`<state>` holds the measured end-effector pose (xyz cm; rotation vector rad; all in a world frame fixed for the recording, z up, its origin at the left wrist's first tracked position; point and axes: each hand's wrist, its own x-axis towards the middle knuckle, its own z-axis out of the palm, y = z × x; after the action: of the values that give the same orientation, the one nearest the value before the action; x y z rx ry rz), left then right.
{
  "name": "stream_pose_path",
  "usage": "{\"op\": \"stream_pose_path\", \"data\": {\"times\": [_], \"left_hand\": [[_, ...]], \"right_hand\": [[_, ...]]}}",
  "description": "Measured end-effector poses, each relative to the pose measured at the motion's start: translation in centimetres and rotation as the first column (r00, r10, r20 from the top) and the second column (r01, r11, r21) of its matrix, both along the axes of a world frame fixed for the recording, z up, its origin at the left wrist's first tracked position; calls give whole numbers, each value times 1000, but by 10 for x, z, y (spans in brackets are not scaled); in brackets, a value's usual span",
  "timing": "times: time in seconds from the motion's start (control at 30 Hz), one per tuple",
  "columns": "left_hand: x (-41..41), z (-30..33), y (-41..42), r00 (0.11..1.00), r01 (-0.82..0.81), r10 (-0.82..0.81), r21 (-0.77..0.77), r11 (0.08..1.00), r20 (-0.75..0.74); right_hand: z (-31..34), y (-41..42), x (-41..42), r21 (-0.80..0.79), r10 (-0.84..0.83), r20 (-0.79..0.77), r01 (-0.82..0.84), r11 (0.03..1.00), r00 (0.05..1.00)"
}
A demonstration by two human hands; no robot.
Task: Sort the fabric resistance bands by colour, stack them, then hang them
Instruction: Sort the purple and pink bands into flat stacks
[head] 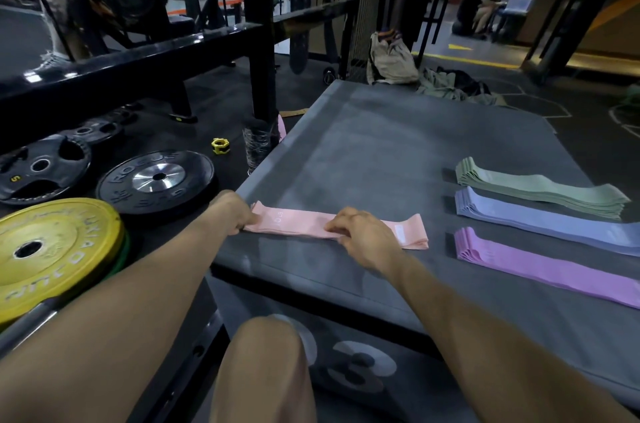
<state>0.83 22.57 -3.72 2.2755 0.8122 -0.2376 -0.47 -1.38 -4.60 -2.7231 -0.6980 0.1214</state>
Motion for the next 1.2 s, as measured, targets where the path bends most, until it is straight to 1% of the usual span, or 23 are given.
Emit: {"op": "stream_pose_path", "data": {"times": [0.17,0.27,0.3,0.4,0.43,0.47,0.57,0.7,0.77,0.87,0.93,1.03,1.13,1.2], "left_hand": [[-4,7,-8,994,96,-93,44,994,-53],[-4,10,-10,991,132,-132,38,991,5],[-2,9,-8,991,129,-129,-14,992,26],[-5,17,-5,996,75,-57,-269,960,72],[-6,22,-3,996,68,-46,-306,950,78],[-5,27,-1,995,77,-55,-300,951,81],[-2,47,13,987,107,-90,-133,985,130],[-3,77,30,978,82,-89,45,996,187],[-5,87,20,969,90,-103,65,994,225],[-8,88,-16,945,193,-201,56,980,258],[-10,82,-45,928,227,-231,48,973,293],[-9,71,-83,914,216,-237,101,971,329],[-9,57,-113,915,219,-231,75,973,330],[-9,49,-127,914,225,-241,87,970,326]], "right_hand": [[0,0,1,12,-1,-12,1,1000,1000],[-1,0,0,32,3,2,-3,999,1000],[-1,0,0,40,-1,1,1,999,1000],[1,0,1,50,9,-18,-8,999,1000],[3,1,2,49,14,-35,-12,999,999],[5,2,3,51,15,-56,-12,999,998],[10,9,4,63,6,-116,2,998,993],[12,21,0,93,-8,-135,21,995,991],[14,24,0,117,-35,-131,51,992,991],[18,20,2,147,-94,-150,116,982,984],[22,12,3,205,-113,-180,149,967,977],[29,-5,1,254,-159,-178,201,946,971],[30,-23,1,273,-223,-156,259,926,962],[28,-31,2,270,-251,-148,284,920,957]]}}
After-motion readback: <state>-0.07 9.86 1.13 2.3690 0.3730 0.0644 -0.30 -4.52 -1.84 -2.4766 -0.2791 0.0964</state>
